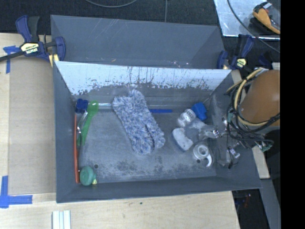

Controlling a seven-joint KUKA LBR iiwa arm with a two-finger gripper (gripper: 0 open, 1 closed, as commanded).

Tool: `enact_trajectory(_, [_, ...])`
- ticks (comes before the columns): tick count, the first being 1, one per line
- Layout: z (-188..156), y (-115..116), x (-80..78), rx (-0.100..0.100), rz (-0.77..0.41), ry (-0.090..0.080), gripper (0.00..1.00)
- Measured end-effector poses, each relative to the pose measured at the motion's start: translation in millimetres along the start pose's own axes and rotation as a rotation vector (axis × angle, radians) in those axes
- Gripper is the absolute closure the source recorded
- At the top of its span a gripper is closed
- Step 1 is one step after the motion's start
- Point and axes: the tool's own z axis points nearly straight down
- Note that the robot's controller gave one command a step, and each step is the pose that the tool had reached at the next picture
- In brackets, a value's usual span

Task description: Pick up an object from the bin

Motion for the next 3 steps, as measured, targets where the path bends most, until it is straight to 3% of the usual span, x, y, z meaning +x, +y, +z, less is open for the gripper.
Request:
enact_trajectory(1, [29,-55,-97.4,0.013,0.236,-0.025,0.00])
enact_trajectory(2, [25,13,-28.4,0.014,-0.065,-0.018,1.00])
enact_trajectory(3, [25,13,-28.7,0.014,-0.066,-0.018,1.00])
